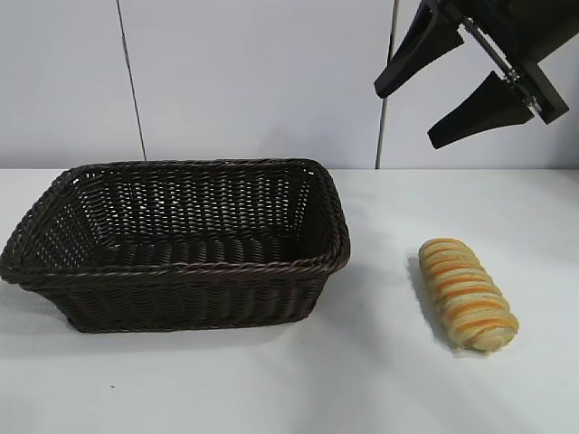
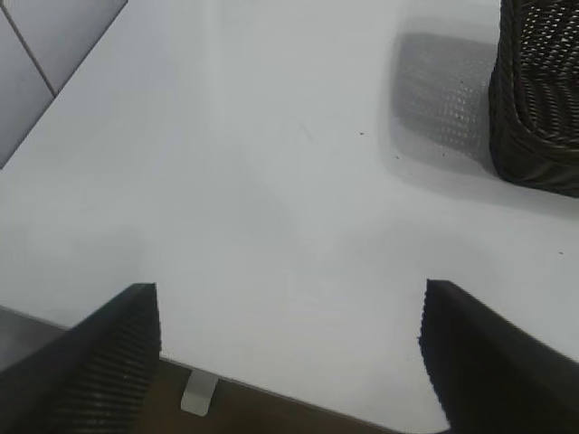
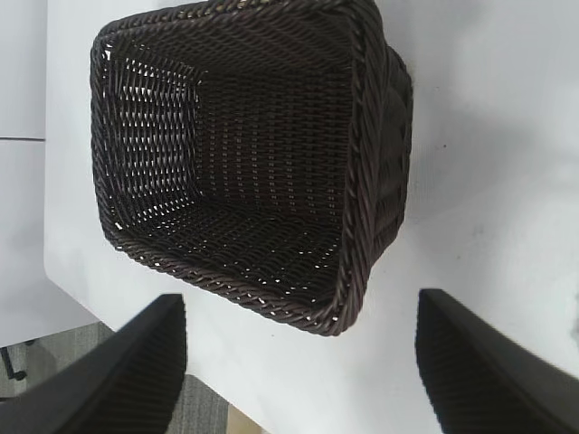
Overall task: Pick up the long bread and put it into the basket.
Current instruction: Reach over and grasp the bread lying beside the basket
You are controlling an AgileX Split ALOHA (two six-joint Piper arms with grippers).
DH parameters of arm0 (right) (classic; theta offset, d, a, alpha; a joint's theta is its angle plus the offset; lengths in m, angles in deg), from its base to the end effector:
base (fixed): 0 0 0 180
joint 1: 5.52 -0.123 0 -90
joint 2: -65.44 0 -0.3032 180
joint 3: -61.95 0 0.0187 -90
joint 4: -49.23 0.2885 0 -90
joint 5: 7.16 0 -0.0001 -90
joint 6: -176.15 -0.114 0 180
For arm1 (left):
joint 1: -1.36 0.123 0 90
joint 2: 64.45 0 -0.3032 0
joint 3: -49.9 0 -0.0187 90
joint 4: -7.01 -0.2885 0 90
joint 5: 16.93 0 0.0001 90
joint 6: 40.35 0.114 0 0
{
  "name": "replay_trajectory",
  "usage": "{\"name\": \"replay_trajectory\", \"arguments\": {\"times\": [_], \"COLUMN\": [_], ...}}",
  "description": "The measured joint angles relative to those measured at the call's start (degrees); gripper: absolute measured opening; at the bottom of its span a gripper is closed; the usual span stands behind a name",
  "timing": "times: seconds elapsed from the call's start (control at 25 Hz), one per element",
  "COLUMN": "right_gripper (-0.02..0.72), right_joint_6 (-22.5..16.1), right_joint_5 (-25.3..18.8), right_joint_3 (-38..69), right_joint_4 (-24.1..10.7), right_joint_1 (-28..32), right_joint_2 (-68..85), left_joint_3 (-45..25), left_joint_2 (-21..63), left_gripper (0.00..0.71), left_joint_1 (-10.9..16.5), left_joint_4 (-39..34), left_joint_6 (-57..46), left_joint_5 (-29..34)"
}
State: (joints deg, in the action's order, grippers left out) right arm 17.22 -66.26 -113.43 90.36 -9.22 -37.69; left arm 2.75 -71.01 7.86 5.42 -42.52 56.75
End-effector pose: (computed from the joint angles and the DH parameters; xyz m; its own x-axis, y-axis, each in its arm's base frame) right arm 0.3776 0.0889 0.2601 -0.9456 -0.0166 -0.3249 -0.2020 0.8130 0.5462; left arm 0.0103 0.0042 0.2742 -0.5989 -0.0985 -0.7947 -0.1523 0.9883 -0.0077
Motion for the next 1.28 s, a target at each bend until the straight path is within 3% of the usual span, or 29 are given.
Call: {"name": "replay_trajectory", "arguments": {"times": [0.12,0.24,0.36,0.48,0.56,0.84,1.12,1.28], "right_gripper": [0.494,0.494,0.494,0.494,0.494,0.494,0.494,0.494], "right_joint_6": [-0.17,-3.07,-8.92,-15.91,-18.38,-19.52,-19.58,-19.58], "right_joint_5": [-2.15,-6.23,-10.01,-10.48,-10.88,-10.58,2.12,9.68], "right_joint_3": [-0.7,-4.2,-10.01,-12.69,-12.77,-9.03,1.07,6.35], "right_joint_4": [-1.51,-6.63,-17.51,-28.33,-31.99,-34.45,-34.12,-31.84], "right_joint_1": [0.1,0.1,0.1,0.1,0.29,0.29,0.29,0.29], "right_joint_2": [0.0,0.53,1.45,2.28,2.43,2.38,2.38,1.91], "left_joint_3": [0.0,0.0,0.0,0.0,0.0,0.0,0.0,0.0], "left_joint_2": [0.0,0.0,0.0,0.0,0.0,0.0,0.0,0.0], "left_gripper": [0.571,0.571,0.571,0.571,0.571,0.571,0.571,0.571], "left_joint_1": [0.0,0.0,0.0,0.0,0.0,0.0,0.0,0.0], "left_joint_4": [-0.01,-0.06,-0.13,-0.13,-0.13,-0.13,-0.13,-0.13], "left_joint_6": [0.0,0.0,0.0,0.0,0.0,0.0,0.0,0.0], "left_joint_5": [0.0,0.0,0.0,0.0,0.0,0.0,0.0,0.0]}}
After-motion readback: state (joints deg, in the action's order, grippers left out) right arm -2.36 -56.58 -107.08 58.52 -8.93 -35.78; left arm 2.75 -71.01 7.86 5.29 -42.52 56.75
